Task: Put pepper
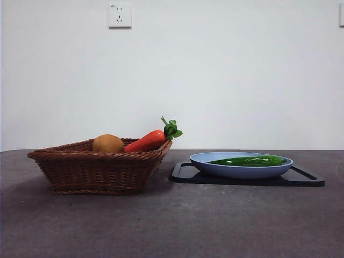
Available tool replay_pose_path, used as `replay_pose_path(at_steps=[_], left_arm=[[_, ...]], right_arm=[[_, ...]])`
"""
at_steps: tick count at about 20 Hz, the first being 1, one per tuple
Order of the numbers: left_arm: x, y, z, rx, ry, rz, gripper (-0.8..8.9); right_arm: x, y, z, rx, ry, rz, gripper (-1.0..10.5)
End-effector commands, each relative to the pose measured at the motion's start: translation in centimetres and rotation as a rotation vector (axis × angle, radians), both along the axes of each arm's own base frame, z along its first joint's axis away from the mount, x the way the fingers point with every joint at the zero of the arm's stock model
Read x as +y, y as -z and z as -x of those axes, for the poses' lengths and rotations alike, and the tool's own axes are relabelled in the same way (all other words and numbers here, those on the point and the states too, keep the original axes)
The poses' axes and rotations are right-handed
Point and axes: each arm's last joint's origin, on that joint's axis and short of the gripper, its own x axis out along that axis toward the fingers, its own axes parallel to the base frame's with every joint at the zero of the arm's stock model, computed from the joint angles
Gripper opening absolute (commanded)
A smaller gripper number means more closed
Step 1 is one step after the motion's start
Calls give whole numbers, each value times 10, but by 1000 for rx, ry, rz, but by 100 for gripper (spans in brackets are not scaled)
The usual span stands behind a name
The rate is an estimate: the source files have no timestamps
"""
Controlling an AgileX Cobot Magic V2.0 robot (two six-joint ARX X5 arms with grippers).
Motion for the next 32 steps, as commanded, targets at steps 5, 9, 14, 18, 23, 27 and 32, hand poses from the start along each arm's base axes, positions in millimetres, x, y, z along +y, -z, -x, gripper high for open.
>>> replay_pose_path(at_steps=[5,9,14,18,23,27,32], left_arm=[[74,-11,18,-443,-282,198,8],[112,45,43,-581,-476,209,8],[131,120,58,-522,-619,159,8],[135,180,63,-420,-664,200,8],[137,230,67,-347,-691,243,8],[137,250,67,-298,-698,255,8],[137,264,69,-189,-711,216,8]], right_arm=[[0,-3,0,5,0,1,11],[0,-3,0,5,0,1,11],[0,-3,0,5,0,1,11],[0,-3,0,5,0,1,11],[0,-3,0,5,0,1,11],[0,-3,0,5,0,1,11],[0,-3,0,5,0,1,11]])
